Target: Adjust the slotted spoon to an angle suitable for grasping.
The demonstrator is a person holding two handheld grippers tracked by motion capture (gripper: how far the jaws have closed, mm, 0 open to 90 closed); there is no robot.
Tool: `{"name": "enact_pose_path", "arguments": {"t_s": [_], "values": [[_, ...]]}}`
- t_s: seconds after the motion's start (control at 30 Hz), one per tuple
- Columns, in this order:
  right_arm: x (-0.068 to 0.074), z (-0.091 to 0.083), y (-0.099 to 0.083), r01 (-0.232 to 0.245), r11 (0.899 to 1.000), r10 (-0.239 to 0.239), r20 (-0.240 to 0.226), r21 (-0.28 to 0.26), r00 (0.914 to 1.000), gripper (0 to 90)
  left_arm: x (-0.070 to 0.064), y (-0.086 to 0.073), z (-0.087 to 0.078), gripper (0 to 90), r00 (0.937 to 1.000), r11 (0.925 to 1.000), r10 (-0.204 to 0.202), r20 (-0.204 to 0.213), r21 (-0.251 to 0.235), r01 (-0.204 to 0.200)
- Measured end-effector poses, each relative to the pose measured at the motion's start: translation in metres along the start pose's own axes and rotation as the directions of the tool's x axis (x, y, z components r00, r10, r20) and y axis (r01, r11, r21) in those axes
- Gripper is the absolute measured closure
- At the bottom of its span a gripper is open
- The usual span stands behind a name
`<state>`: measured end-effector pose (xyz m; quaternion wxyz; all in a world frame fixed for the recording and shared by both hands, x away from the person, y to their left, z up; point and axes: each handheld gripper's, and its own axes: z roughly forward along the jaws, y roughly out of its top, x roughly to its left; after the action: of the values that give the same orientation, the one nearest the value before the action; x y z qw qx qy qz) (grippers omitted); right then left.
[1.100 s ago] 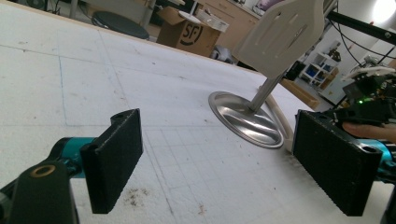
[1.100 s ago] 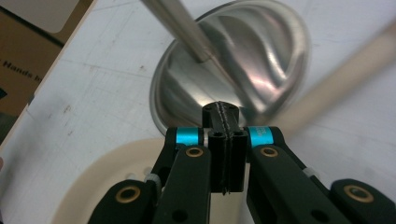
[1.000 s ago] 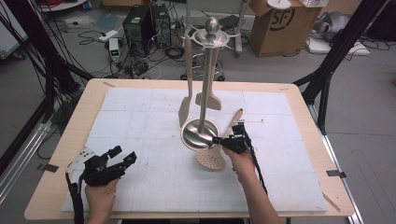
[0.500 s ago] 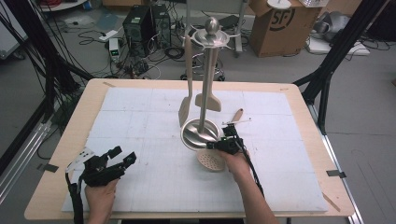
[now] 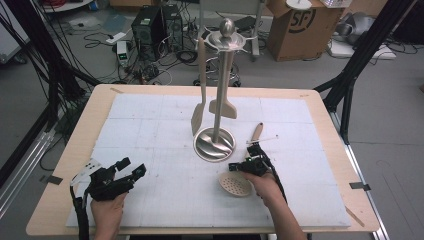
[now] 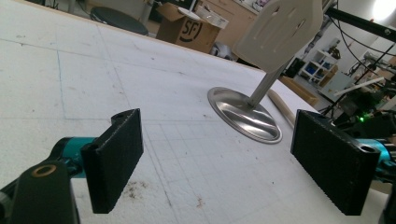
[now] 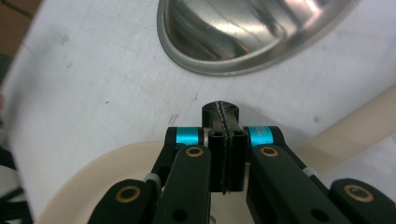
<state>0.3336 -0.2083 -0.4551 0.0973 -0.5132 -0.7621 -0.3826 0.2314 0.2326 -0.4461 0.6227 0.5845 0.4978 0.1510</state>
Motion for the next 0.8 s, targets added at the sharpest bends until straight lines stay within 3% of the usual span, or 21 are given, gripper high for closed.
{"name": "enact_pose_path", "arguments": {"t_s": [0.07,0.3,0.8], "values": [[-0.003,-0.004,-0.006,-0.017,1.0,0.017,-0.02,-0.015,0.9996,90.0,-0.001,0.0,0.001,17.6,1.0,1.0,0.0,0.002,0.001,0.0],[0.001,-0.016,-0.028,0.014,1.0,-0.014,-0.016,-0.014,0.9998,90.0,0.0,-0.001,0.0,17.7,1.0,1.0,-0.004,-0.001,0.002,0.004],[0.002,-0.047,-0.077,0.01,0.999,-0.011,-0.043,-0.035,0.999,90.0,-0.002,-0.002,0.001,17.8,1.0,0.9999,-0.008,0.004,0.007,0.008]]}}
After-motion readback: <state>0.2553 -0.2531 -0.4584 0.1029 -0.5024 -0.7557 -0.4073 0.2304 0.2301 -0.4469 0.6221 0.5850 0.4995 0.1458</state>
